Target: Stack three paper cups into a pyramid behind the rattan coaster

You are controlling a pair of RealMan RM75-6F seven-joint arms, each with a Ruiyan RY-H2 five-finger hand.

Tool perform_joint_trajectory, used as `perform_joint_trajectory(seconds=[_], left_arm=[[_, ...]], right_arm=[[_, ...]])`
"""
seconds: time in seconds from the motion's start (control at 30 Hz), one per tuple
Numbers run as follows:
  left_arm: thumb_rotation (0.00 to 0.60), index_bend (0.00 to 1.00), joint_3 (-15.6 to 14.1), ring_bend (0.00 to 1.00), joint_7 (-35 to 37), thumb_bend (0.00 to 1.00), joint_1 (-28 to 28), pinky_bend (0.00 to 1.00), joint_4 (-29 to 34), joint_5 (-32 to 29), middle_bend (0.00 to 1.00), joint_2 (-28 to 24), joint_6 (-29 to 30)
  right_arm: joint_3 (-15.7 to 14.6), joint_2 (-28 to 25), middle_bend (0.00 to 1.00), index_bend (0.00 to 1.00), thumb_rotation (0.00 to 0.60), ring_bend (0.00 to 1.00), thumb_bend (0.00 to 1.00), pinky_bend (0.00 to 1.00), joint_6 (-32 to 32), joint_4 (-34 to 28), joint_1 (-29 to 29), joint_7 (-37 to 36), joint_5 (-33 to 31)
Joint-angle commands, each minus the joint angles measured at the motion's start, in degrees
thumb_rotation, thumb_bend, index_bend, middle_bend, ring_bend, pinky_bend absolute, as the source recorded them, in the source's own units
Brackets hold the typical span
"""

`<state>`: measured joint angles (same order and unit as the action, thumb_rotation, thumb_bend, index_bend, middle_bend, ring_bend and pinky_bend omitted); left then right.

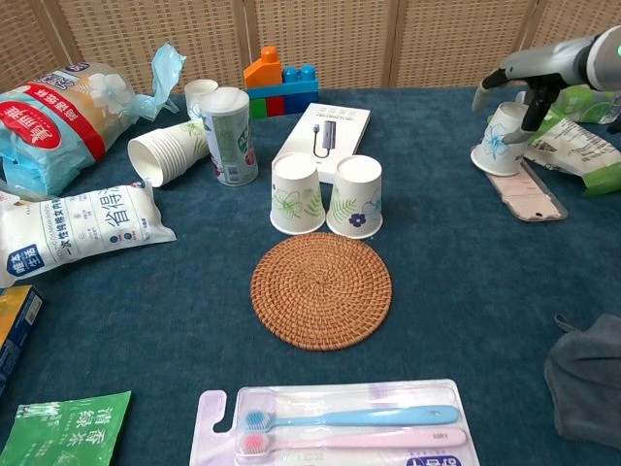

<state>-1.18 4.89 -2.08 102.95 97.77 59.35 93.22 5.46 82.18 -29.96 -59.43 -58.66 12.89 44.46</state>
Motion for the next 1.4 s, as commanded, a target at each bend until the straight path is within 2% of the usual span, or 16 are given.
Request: perform_joint_trajectory(seconds=[0.03,0.4,0.93,1.13,1.4], left_arm=[[0.600,0.05,-0.03,0.00,-0.11,0.40,0.18,0.10,0.04,0.03,0.00,-0.09,0.24],[0.600,0.05,-0.03,0.00,-0.41,0.40,0.35,0.11,0.30,0.22,0.00,-0.05,0.35],[0.600,0.05,0.34,0.00,-0.70,0.40,-0.04,0.17,0.37,0.33,0.00,0.06,0.03],[0.600,0.05,0.57,0.00,-0.83,0.40,-0.57,0.17,0.50,0.30,0.00,0.27,-0.67],[0.600,0.05,0.84,0.00,-0.98,0.40,-1.29,0.18,0.28,0.43,0.00,0.92,-1.41]], right_arm=[[0.54,0.96,0.07,0.24,0.600,0.00,0.38,0.33,0.87,1.92,0.62,-1.47,1.29],[1.54,2.16,0.15,0.32,0.600,0.00,0.40,0.41,2.21,5.71,2.05,-4.89,5.34],[2.20,2.61,0.29,0.45,0.600,0.15,0.43,0.55,0.94,6.03,3.51,-5.67,8.96],[2.25,-0.24,0.29,0.44,0.600,0.15,0.43,0.55,-1.20,1.00,3.82,-3.28,9.36],[2.08,-6.37,0.29,0.44,0.600,0.15,0.43,0.55,-4.71,-10.61,3.91,1.86,7.45]])
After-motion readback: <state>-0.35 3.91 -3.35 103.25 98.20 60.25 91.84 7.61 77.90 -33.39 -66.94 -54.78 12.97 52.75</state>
